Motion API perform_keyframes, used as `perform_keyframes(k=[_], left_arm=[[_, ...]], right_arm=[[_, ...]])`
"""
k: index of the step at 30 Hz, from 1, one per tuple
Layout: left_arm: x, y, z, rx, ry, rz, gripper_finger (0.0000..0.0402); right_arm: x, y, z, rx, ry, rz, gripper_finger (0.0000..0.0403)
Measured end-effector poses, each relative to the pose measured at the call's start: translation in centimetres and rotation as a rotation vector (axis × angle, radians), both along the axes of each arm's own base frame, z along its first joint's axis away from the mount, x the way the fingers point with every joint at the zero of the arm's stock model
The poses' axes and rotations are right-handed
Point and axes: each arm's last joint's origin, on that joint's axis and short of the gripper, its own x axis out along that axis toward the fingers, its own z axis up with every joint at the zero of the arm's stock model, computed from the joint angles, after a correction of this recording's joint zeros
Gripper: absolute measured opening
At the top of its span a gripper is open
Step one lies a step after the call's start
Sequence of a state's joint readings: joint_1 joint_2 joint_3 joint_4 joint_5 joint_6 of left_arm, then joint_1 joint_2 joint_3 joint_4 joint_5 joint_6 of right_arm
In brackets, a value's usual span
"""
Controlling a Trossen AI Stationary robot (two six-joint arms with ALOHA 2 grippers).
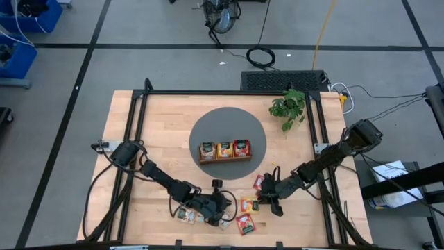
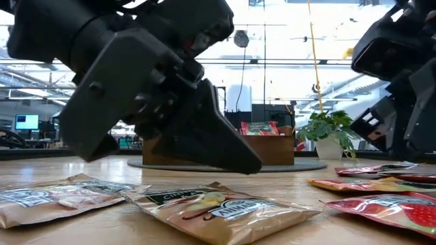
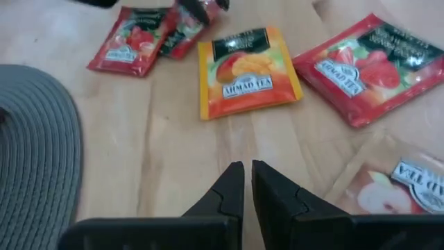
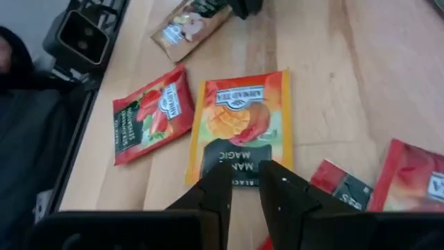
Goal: Pick & Place Tea
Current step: Put the mango tea sachet into the middle compartment of the wooden organizer
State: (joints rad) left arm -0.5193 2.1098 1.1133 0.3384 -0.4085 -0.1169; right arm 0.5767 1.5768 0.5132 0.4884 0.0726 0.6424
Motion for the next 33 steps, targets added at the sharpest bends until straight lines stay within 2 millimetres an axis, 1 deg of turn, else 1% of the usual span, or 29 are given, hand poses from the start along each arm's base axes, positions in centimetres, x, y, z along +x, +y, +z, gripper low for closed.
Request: perform_keyframes(k=[4,9,13,17,23,33], left_arm=[[-0.2,-0.3,-0.1,0.009,0.012,-0.008,0.0035],[-0.3,-0.4,-0.1,0.005,0.007,-0.011,0.0035],[-0.3,-0.4,0.0,-0.009,0.006,-0.001,0.0035],[-0.2,-0.5,0.1,-0.013,-0.002,-0.002,0.0035],[-0.2,-0.5,0.1,-0.020,-0.004,-0.014,0.0035],[-0.1,-1.1,0.4,-0.123,0.007,-0.121,0.0035]], right_arm=[[-0.6,0.8,-0.1,0.015,0.021,0.048,0.0047],[-1.4,0.9,-0.7,0.032,0.137,-0.023,0.0021],[-1.3,0.8,-1.0,0.017,0.141,-0.039,0.0003],[-0.3,0.0,-1.6,0.011,0.125,-0.051,0.0003],[1.4,-1.1,-2.6,0.044,0.085,-0.002,0.0003],[4.3,-1.5,-1.7,-0.021,0.008,0.067,0.0003]])
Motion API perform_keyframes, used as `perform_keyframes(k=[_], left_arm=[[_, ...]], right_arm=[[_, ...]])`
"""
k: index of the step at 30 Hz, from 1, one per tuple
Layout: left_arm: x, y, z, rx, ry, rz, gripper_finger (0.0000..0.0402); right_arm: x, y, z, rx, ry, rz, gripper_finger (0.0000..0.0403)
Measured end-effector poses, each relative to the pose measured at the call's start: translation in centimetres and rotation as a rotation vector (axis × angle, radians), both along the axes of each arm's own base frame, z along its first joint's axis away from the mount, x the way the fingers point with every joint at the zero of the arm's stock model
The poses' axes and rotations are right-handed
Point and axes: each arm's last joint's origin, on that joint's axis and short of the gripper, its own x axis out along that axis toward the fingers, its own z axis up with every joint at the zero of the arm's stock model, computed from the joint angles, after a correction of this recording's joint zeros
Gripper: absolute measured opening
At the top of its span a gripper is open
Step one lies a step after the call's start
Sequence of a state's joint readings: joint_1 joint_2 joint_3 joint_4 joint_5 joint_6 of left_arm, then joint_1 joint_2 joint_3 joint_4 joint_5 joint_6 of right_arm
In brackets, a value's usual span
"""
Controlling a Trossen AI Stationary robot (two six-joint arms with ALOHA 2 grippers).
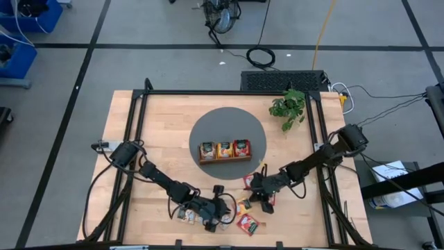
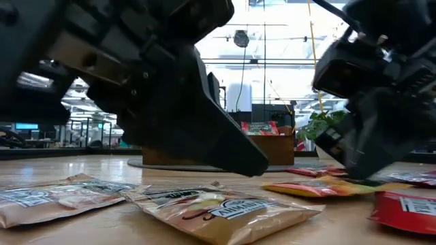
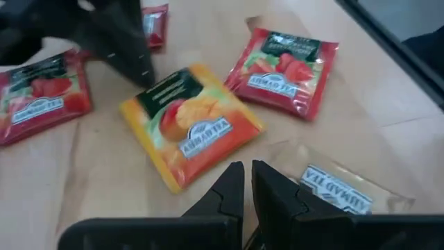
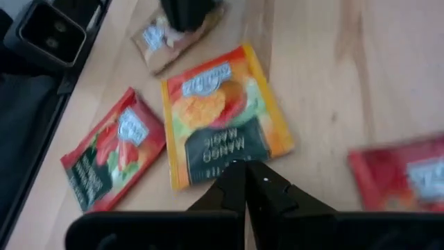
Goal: Pick & Place Tea
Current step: Put the mango tea sachet into the middle compartment of the wooden organizer
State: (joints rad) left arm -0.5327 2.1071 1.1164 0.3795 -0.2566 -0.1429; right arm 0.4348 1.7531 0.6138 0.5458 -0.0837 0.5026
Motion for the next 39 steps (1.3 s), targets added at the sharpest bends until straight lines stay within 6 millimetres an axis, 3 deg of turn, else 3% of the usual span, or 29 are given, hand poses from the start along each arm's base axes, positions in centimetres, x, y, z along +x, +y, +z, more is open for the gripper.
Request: perform_keyframes(k=[10,20,26,31,39], left_arm=[[0.5,0.2,0.6,0.000,-0.068,0.015,0.0035],[1.1,1.3,0.5,-0.049,-0.054,0.058,0.0035],[1.4,1.2,-1.5,-0.024,-0.030,0.020,0.0035],[2.1,1.2,-1.1,-0.013,-0.050,0.047,0.0035],[2.2,1.9,-1.9,-0.036,0.013,0.083,0.0035]], right_arm=[[0.7,-0.6,0.3,-0.046,-0.035,0.013,0.0004],[0.2,-0.6,-0.2,-0.024,0.063,-0.030,0.0004],[-0.1,0.2,-0.2,-0.023,0.065,-0.003,0.0004],[-0.3,0.4,-0.2,-0.011,0.082,-0.005,0.0004],[-0.4,0.6,-0.2,0.001,0.077,-0.004,0.0004]])
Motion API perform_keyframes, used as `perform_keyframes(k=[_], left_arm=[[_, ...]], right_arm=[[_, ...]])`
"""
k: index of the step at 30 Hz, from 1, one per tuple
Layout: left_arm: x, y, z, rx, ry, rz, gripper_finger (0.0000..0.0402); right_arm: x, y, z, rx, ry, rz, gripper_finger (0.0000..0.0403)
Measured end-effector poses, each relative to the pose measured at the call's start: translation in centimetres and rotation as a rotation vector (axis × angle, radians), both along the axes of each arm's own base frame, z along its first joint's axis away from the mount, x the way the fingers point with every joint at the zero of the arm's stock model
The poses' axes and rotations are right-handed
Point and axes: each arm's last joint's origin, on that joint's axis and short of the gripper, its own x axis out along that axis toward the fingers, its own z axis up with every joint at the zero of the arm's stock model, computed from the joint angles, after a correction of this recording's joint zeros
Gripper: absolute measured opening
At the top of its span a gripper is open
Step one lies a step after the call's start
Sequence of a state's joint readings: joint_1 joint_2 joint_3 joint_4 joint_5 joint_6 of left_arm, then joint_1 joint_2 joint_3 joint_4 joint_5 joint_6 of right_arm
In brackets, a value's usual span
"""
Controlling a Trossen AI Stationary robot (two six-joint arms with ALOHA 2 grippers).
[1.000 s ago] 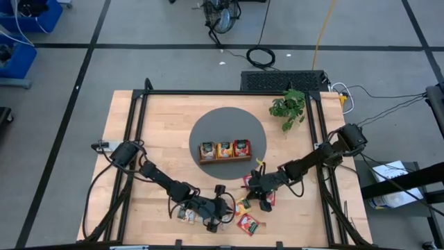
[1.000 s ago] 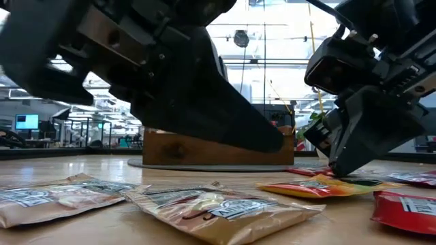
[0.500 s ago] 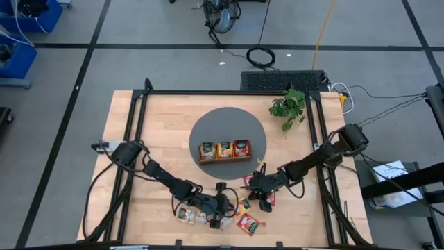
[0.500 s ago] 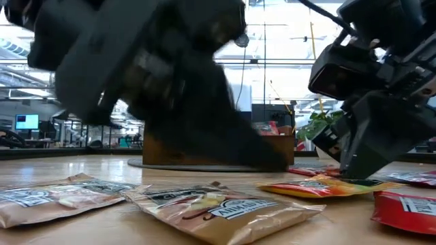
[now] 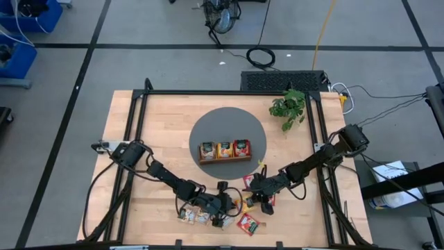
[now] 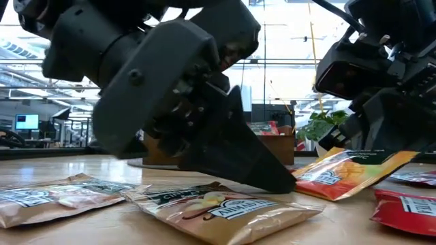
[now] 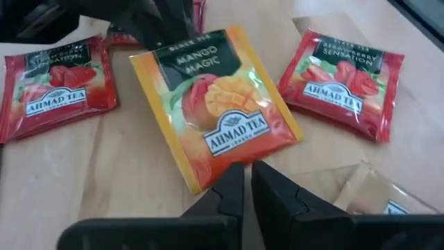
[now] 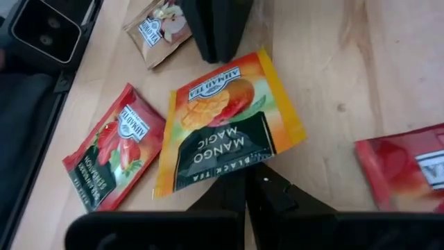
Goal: Pick & Place Tea
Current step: Put the mango tea sachet into the middle compartment of the wooden organizer
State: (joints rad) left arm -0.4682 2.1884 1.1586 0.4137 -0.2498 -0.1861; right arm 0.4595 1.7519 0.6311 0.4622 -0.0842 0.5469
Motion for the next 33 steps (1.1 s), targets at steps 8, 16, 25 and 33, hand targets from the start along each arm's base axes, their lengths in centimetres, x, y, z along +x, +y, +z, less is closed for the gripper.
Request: perform_keyframes(k=[8,16,25,33], left_arm=[[0.4,0.2,-0.4,-0.035,-0.014,-0.015,0.0035],[0.4,0.2,-0.3,-0.035,-0.024,-0.016,0.0035],[0.4,0.2,-0.4,-0.035,-0.023,-0.014,0.0035],[0.4,0.2,-0.4,-0.036,-0.023,-0.013,0.0035]], right_arm=[[0.2,0.6,0.5,0.099,-0.039,0.065,0.0004],[0.5,1.1,1.3,0.231,-0.071,0.138,0.0008],[0.4,1.0,1.1,0.255,-0.004,0.057,0.0090],[-0.1,0.4,0.7,0.279,-0.020,0.006,0.0143]])
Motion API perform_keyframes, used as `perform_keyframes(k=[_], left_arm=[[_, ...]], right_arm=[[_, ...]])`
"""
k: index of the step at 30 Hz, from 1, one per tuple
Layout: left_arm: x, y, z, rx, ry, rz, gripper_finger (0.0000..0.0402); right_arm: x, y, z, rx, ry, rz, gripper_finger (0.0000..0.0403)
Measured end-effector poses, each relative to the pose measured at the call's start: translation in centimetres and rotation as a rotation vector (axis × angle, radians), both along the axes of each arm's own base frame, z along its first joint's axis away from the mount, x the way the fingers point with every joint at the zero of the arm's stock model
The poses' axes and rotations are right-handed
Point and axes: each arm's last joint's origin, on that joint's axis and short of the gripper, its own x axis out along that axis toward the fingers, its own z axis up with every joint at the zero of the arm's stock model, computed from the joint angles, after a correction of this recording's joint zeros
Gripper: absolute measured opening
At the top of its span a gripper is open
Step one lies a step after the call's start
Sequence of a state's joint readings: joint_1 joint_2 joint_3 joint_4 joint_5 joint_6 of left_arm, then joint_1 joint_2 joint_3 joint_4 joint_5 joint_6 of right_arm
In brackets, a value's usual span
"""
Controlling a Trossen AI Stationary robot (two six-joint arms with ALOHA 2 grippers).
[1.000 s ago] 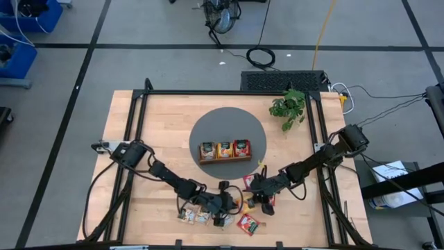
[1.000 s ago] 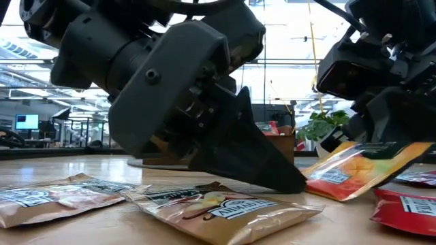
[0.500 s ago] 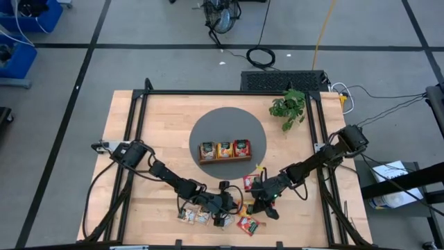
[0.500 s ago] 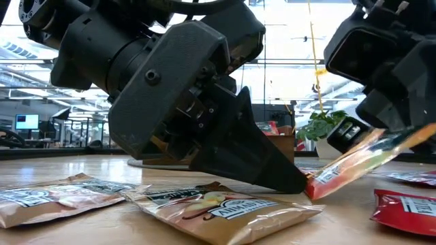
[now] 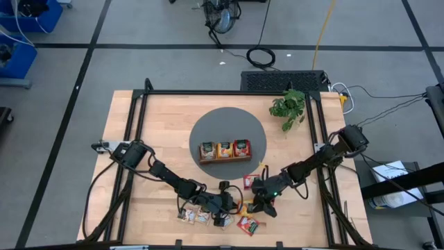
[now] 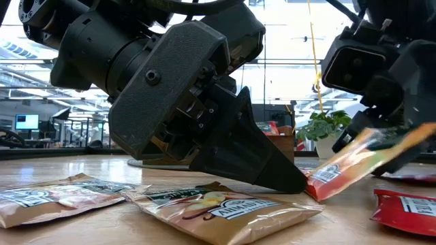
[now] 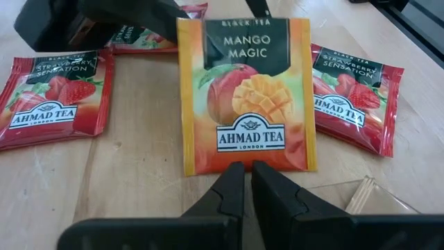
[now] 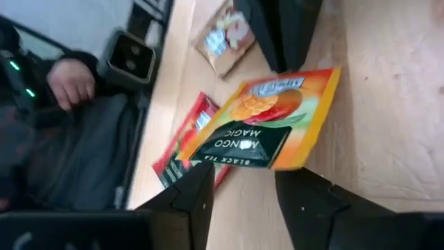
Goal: Pick & Place Tea
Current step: Put the mango tea sachet into the middle compartment of the wooden organizer
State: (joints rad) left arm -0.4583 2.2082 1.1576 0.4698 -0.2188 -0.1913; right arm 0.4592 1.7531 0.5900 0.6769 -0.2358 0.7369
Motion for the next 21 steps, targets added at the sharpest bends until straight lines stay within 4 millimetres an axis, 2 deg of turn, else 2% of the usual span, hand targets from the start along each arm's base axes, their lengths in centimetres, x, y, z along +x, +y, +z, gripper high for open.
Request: perform_keyframes(k=[11,21], left_arm=[[0.0,0.0,0.0,0.005,-0.002,0.007,0.0035],[0.0,0.0,0.0,0.008,-0.004,0.013,0.0035]], right_arm=[[-1.2,-1.0,-0.3,0.086,-0.050,-0.044,0.0143],[-1.3,-1.0,-0.5,0.087,-0.033,-0.100,0.0138]])
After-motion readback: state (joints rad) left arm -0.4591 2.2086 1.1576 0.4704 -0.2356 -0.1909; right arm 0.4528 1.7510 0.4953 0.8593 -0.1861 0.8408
